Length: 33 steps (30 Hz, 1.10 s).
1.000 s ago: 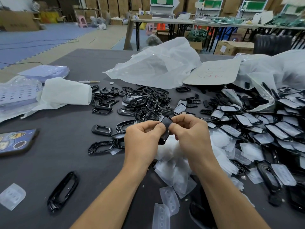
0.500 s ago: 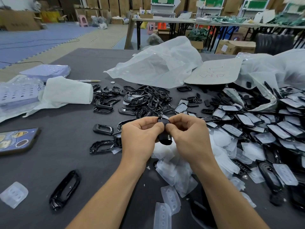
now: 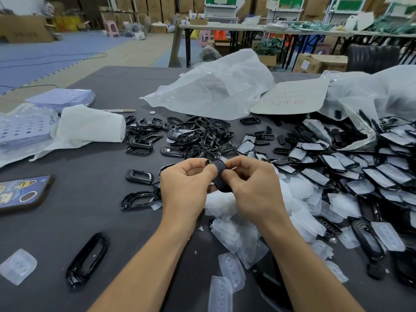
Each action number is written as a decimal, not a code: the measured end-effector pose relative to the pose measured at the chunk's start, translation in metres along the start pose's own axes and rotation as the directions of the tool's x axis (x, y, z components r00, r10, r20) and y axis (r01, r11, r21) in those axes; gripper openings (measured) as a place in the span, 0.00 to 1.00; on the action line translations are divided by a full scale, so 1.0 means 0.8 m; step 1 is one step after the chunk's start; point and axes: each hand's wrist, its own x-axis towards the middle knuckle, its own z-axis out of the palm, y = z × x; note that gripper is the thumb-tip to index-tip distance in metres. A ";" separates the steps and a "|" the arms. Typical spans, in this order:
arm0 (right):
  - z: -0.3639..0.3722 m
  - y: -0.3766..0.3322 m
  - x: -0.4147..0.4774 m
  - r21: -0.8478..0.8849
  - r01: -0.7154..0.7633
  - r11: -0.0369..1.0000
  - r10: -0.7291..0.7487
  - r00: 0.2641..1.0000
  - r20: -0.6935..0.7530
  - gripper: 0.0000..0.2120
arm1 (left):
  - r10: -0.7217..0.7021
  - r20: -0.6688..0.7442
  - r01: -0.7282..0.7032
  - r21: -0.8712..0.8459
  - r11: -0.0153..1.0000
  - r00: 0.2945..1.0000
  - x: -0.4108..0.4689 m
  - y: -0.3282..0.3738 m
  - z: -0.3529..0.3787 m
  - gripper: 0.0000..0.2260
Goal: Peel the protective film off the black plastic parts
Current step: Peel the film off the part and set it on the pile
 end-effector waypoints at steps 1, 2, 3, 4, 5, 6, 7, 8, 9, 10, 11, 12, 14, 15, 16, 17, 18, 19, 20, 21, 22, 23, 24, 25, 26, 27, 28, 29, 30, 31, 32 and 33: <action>-0.001 0.000 0.000 -0.020 0.017 1.000 -0.017 1.000 0.002 0.08 | 0.062 0.021 -0.064 0.072 0.995 0.998 0.000 0.001 -0.002 0.11; -0.002 -0.001 -0.001 -0.033 0.036 0.999 -0.036 0.999 0.004 0.09 | 0.122 0.050 -0.127 0.144 0.981 0.991 0.001 0.002 -0.005 0.13; -0.003 -0.001 -0.001 -0.038 0.057 0.998 -0.057 0.998 0.002 0.11 | 0.164 0.078 -0.176 0.201 0.964 0.983 0.002 0.005 -0.007 0.14; -0.005 -0.001 -0.002 -0.041 0.076 0.996 -0.076 0.997 -0.004 0.13 | 0.186 0.098 -0.204 0.245 0.948 0.978 0.003 0.007 -0.009 0.15; -0.006 -0.002 -0.002 -0.050 0.089 0.995 -0.090 0.996 -0.016 0.14 | 0.193 0.102 -0.214 0.281 0.935 0.976 0.004 0.008 -0.011 0.15; -0.007 -0.003 -0.002 -0.056 0.095 0.994 -0.097 0.995 -0.029 0.15 | 0.190 0.094 -0.210 0.305 0.929 0.977 0.006 0.009 -0.012 0.16; -0.006 -0.002 -0.002 -0.045 0.094 0.994 -0.096 0.994 -0.043 0.14 | 0.179 0.072 -0.193 0.305 0.933 0.981 0.006 0.009 -0.013 0.16; -0.005 -0.002 -0.002 -0.015 0.085 0.996 -0.085 0.995 -0.058 0.13 | 0.162 0.044 -0.168 0.277 0.946 0.986 0.005 0.009 -0.012 0.16; -0.004 -0.001 0.000 0.026 0.066 0.997 -0.064 0.996 -0.068 0.12 | 0.132 0.011 -0.131 0.231 0.964 0.991 0.004 0.009 -0.011 0.15; -0.003 0.000 0.001 0.068 0.044 0.997 -0.040 0.997 -0.070 0.11 | 0.087 -0.018 -0.082 0.178 0.981 0.996 0.003 0.010 -0.010 0.14; -0.003 0.000 0.002 0.101 0.028 0.995 -0.021 0.997 -0.070 0.11 | 0.040 -0.037 -0.034 0.130 0.991 0.999 0.002 0.009 -0.009 0.13; -0.003 0.000 0.003 0.127 0.017 0.992 -0.008 0.998 -0.069 0.12 | 0.007 -0.044 -0.002 0.108 0.994 0.999 0.002 0.008 -0.008 0.13; -0.004 0.000 0.004 0.164 0.007 0.987 0.006 0.997 -0.077 0.13 | 0.022 -0.023 -0.018 0.141 0.990 0.999 0.001 0.008 -0.009 0.11; -0.006 0.000 0.004 0.172 0.008 0.985 0.006 0.997 -0.081 0.13 | 0.069 0.002 -0.068 0.200 0.977 0.998 0.000 0.009 -0.010 0.09; -0.006 0.000 0.004 0.175 0.010 0.984 0.004 0.997 -0.080 0.15 | 0.132 0.043 -0.139 0.281 0.950 0.990 -0.003 0.011 -0.011 0.08; -0.007 0.000 0.004 0.178 0.011 0.984 0.002 0.997 -0.074 0.16 | 0.189 0.093 -0.210 0.368 0.906 0.978 -0.005 0.015 -0.013 0.08; -0.007 0.000 0.004 0.182 0.010 0.983 0.003 0.998 -0.067 0.17 | 0.223 0.127 -0.256 0.428 0.867 0.966 -0.006 0.017 -0.015 0.09; -0.007 0.000 0.004 0.191 0.003 0.982 0.008 0.998 -0.058 0.18 | 0.228 0.141 -0.268 0.446 0.854 0.963 -0.006 0.018 -0.016 0.11; -0.006 0.000 0.004 0.201 -0.007 0.980 0.017 0.999 -0.049 0.18 | 0.219 0.137 -0.257 0.433 0.864 0.966 -0.005 0.017 -0.016 0.13; -0.006 0.000 0.005 0.207 -0.018 0.978 0.027 0.999 -0.041 0.17 | 0.205 0.116 -0.235 0.417 0.878 0.972 -0.003 0.016 -0.016 0.14; -0.006 0.000 0.005 0.208 -0.025 0.978 0.033 0.999 -0.036 0.17 | 0.195 0.097 -0.218 0.401 0.890 0.976 -0.002 0.016 -0.016 0.14; -0.006 0.000 0.004 0.203 -0.025 0.979 0.032 0.999 -0.034 0.16 | 0.191 0.089 -0.210 0.392 0.896 0.978 -0.002 0.015 -0.016 0.13; -0.007 -0.001 0.004 0.190 -0.015 0.982 0.022 0.999 -0.037 0.14 | 0.186 0.089 -0.206 0.382 0.901 0.979 -0.002 0.015 -0.016 0.13; -0.007 -0.001 0.004 0.166 0.002 0.986 0.005 0.999 -0.041 0.13 | 0.181 0.093 -0.202 0.370 0.907 0.979 -0.002 0.016 -0.017 0.14; -0.008 -0.002 0.003 0.133 0.018 0.991 -0.012 0.999 -0.045 0.11 | 0.178 0.095 -0.200 0.361 0.911 0.980 -0.002 0.016 -0.017 0.14; -0.008 -0.002 0.003 0.102 0.022 0.995 -0.017 0.999 -0.049 0.11 | 0.174 0.097 -0.197 0.365 0.910 0.980 -0.002 0.016 -0.018 0.14; -0.008 -0.001 0.002 0.089 0.009 0.996 -0.004 0.999 -0.051 0.11 | 0.172 0.100 -0.198 0.379 0.904 0.980 -0.002 0.015 -0.018 0.13; -0.008 -0.001 0.002 0.093 -0.012 0.996 0.017 0.998 -0.053 0.12 | 0.173 0.105 -0.201 0.393 0.897 0.979 -0.003 0.014 -0.017 0.12; -0.008 -0.001 0.003 0.092 -0.031 0.995 0.036 0.998 -0.057 0.12 | 0.172 0.108 -0.202 0.403 0.893 0.979 -0.004 0.014 -0.016 0.11; -0.008 0.000 0.003 0.077 -0.038 0.996 0.043 0.997 -0.064 0.11 | 0.170 0.106 -0.198 0.406 0.892 0.980 -0.004 0.013 -0.016 0.12; -0.009 0.001 0.002 0.042 -0.035 0.999 0.038 0.997 -0.071 0.11 | 0.164 0.099 -0.190 0.406 0.894 0.981 -0.004 0.011 -0.015 0.13; -0.009 0.001 0.001 -0.013 -0.024 1.000 0.023 0.997 -0.073 0.09 | 0.155 0.088 -0.178 0.410 0.895 0.984 -0.002 0.010 -0.015 0.13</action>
